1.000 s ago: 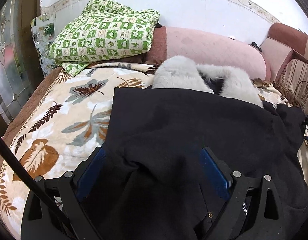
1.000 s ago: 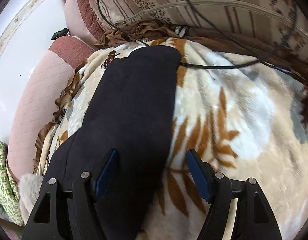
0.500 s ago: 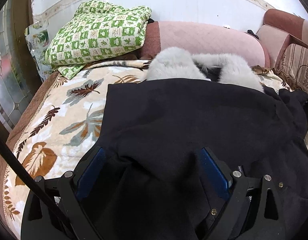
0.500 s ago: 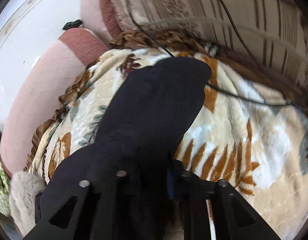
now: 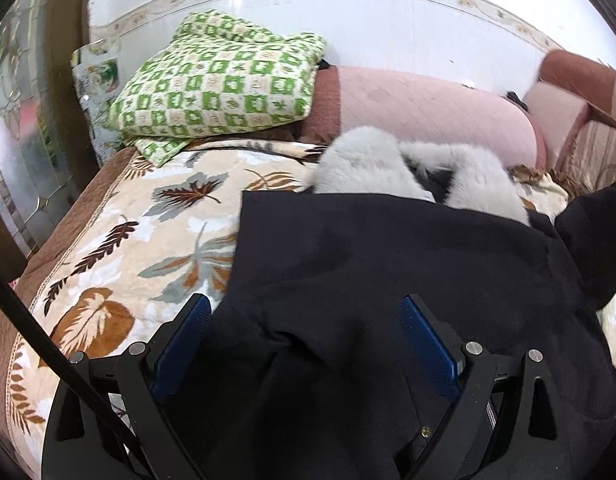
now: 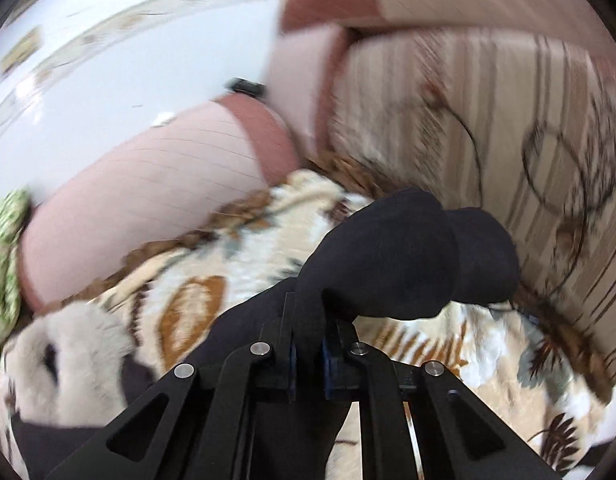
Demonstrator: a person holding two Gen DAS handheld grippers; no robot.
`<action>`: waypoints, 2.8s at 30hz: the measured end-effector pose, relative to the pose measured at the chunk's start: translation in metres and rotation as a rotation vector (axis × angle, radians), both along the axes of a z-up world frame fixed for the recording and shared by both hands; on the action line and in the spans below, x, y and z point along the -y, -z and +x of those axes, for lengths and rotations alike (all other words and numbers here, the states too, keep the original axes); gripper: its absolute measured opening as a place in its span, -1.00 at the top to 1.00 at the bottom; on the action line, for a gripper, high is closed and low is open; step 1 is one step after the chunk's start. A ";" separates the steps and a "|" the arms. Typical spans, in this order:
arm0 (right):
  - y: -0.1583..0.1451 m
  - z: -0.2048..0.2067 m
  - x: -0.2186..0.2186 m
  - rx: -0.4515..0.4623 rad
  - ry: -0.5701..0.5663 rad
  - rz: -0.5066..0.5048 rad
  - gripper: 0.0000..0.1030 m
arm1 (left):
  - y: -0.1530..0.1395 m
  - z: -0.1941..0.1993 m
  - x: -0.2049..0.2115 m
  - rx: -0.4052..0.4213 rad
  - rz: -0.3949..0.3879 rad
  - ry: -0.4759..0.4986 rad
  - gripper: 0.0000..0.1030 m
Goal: Fold large clothes
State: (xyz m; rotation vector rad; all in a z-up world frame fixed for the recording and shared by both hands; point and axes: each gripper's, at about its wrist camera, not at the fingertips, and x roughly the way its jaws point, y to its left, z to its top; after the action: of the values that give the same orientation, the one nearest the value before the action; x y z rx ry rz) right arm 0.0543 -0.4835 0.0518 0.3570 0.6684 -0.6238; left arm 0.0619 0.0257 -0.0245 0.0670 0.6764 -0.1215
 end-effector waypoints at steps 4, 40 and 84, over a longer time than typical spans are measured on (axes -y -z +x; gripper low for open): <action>-0.017 0.007 -0.068 -0.009 -0.150 -0.085 0.83 | -0.002 0.006 -0.013 -0.002 -0.012 -0.055 -0.84; 0.068 -0.030 -0.325 -0.129 -0.766 -0.356 -0.12 | -0.016 0.020 -0.059 -0.003 -0.112 -0.161 -0.84; 0.085 -0.020 -0.222 -0.093 -0.409 -0.180 -0.24 | -0.031 0.073 0.074 -0.271 -0.168 0.168 0.86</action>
State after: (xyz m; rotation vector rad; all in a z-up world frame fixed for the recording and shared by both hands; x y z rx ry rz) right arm 0.0346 -0.2610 -0.0329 0.0198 0.7421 -0.3071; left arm 0.1354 -0.0485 0.0070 -0.0553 0.9285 -0.3533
